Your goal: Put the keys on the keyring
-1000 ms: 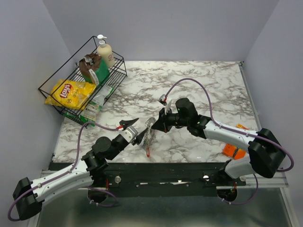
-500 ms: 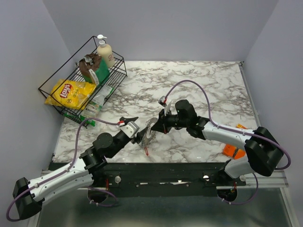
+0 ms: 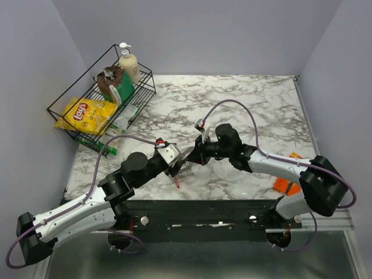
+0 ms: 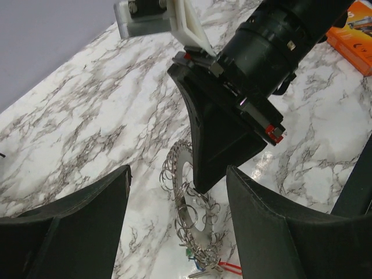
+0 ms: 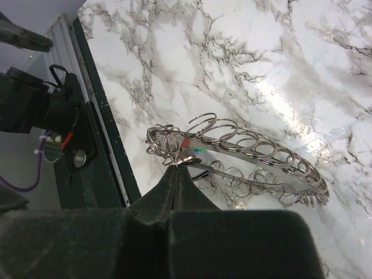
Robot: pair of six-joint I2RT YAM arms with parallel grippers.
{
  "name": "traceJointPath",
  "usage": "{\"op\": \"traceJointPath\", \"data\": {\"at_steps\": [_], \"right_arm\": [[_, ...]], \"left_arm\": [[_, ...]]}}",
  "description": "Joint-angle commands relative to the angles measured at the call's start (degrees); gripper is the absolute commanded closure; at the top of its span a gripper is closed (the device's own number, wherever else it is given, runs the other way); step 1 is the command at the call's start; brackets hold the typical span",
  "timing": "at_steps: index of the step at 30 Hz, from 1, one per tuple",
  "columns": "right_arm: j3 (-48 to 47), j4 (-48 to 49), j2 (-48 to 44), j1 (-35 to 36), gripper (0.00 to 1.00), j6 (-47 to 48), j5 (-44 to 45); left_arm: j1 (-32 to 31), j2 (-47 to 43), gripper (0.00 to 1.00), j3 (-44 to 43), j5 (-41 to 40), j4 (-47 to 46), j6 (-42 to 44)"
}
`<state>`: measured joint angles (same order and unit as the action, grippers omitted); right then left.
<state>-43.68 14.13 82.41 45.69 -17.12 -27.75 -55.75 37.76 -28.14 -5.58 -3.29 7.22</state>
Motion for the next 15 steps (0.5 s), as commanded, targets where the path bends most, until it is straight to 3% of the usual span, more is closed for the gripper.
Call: {"op": "traceJointPath", "data": {"at_steps": [1, 8, 15], "right_arm": [[1.23, 1.43, 0.47, 0.19, 0.99, -0.10, -0.73], [1.41, 2.04, 0.73, 0.27, 0.99, -0.28, -0.82], [1.49, 2.39, 0.73, 0.19, 0.99, -0.19, -0.73]], "left_arm": [[-0.07, 2.66, 0.25, -6.56, 2.42, 8.20, -1.15], [-0.15, 9.96, 0.25, -17.81, 4.70, 20.77, 0.77], [-0.15, 12.43, 0.25, -20.73, 5.58, 29.20, 7.34]]}}
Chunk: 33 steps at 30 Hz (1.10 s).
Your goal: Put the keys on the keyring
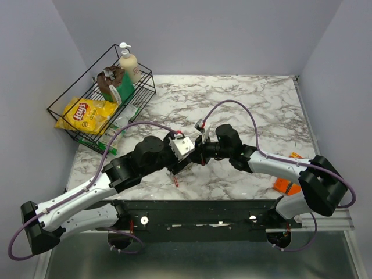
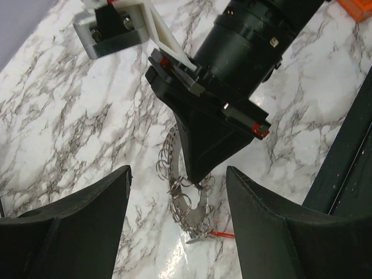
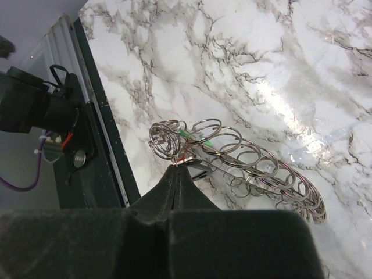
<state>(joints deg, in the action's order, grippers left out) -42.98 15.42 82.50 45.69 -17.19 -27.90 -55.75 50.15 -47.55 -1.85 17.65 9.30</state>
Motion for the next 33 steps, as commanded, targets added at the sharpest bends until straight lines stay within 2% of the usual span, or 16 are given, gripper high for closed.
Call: {"op": "traceJointPath", "data": {"at_steps": [1, 8, 13, 18, 33], "right_arm": [[0.79, 1.10, 0.65, 0.27, 0.99, -0.04, -0.66], [1.06, 1.45, 0.65, 0.19, 0.99, 0.05, -0.93], [1.32, 1.80, 0.47, 0.19, 0.99, 0.14, -0.84], [1.76, 2.33, 0.30, 0.19, 0.99, -0.12, -1.10], [2.73, 3.48, -0.06, 0.19, 0.99, -0.39, -1.02]], "left_arm": [[-0.15, -0.66, 0.26, -1.32, 1.85, 8.63, 5.90], [-0.06, -3.22, 0.34, 1.14, 2.64, 10.47, 13.37], [-0.07, -3.04, 0.34, 2.72, 5.80, 11.44, 19.60], [0.55, -2.60, 0.37, 4.83, 5.36, 8.99, 26.64], [5.21, 6.98, 0.42, -0.08, 9.76, 5.55, 29.81]]}}
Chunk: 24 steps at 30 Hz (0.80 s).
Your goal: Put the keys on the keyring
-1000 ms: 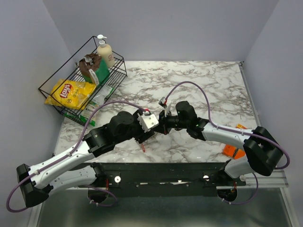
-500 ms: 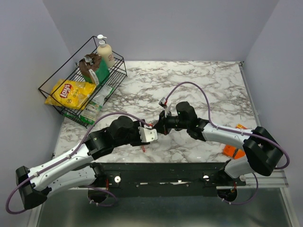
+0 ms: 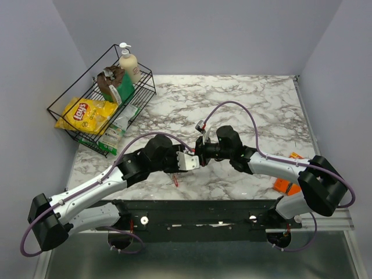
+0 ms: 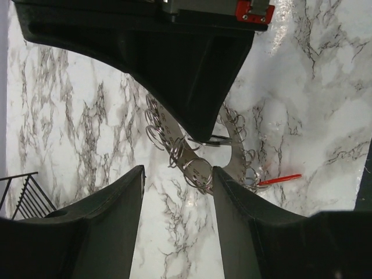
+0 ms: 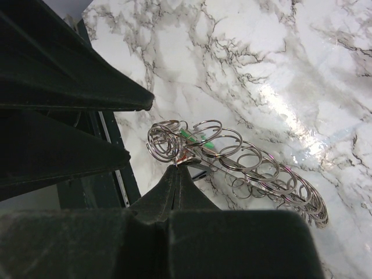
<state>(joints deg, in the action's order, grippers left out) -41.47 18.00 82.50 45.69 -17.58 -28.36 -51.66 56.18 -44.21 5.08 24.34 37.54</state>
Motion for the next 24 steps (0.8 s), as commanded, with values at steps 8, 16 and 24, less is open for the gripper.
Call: {"op": "traceJointPath", "data": {"at_steps": [8, 16, 24], "right_arm": [[1.39, 1.60, -0.14, 0.19, 0.99, 0.09, -0.82], [1.66, 1.86, -0.50, 0.19, 0.99, 0.18, -0.47], [1.84, 2.04, -0.58, 0.19, 0.99, 0.09, -0.21]], "left_arm": [[3.14, 0.15, 0.42, -2.73, 5.99, -3.16, 2.10], [4.37, 4.37, 0.47, -5.71, 9.07, 0.45, 3.24], [5.08, 5.08, 0.53, -5.54, 10.38, 0.97, 3.24]]}}
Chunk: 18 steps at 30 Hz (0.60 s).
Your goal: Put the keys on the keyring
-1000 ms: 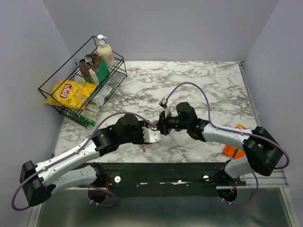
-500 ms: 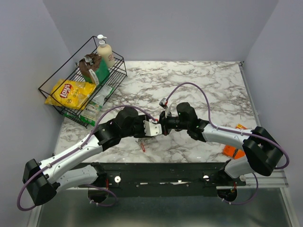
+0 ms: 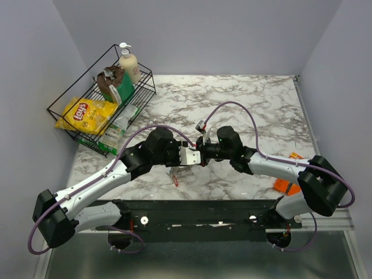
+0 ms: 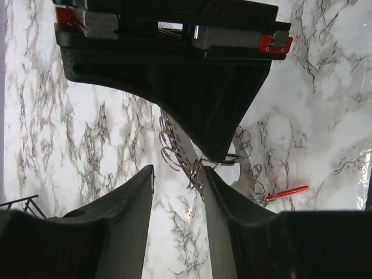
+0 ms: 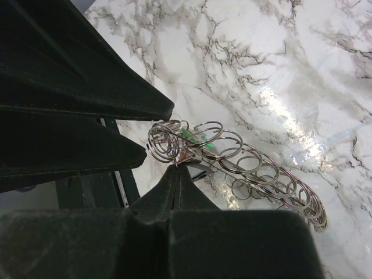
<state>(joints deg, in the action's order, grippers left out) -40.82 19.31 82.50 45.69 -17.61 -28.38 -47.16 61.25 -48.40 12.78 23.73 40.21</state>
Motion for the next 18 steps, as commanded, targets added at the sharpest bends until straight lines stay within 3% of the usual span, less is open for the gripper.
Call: {"op": "traceJointPath", "data": {"at_steps": [1, 7, 18], "right_arm": [[1.35, 0.90, -0.67, 0.27, 0.99, 0.03, -0.18], [1.35, 0.90, -0.58, 0.27, 0.99, 0.03, -0.10], [1.27, 0.73, -0.58, 0.19, 0.99, 0.03, -0.01]], "left_arm": [[0.66, -0.26, 0.53, -1.26, 3.04, 1.50, 0.58], [0.75, -0.79, 0.62, -0.38, 2.96, 1.67, 0.40], [1.01, -1.14, 0.61, 0.76, 3.65, 0.80, -0.13]]}}
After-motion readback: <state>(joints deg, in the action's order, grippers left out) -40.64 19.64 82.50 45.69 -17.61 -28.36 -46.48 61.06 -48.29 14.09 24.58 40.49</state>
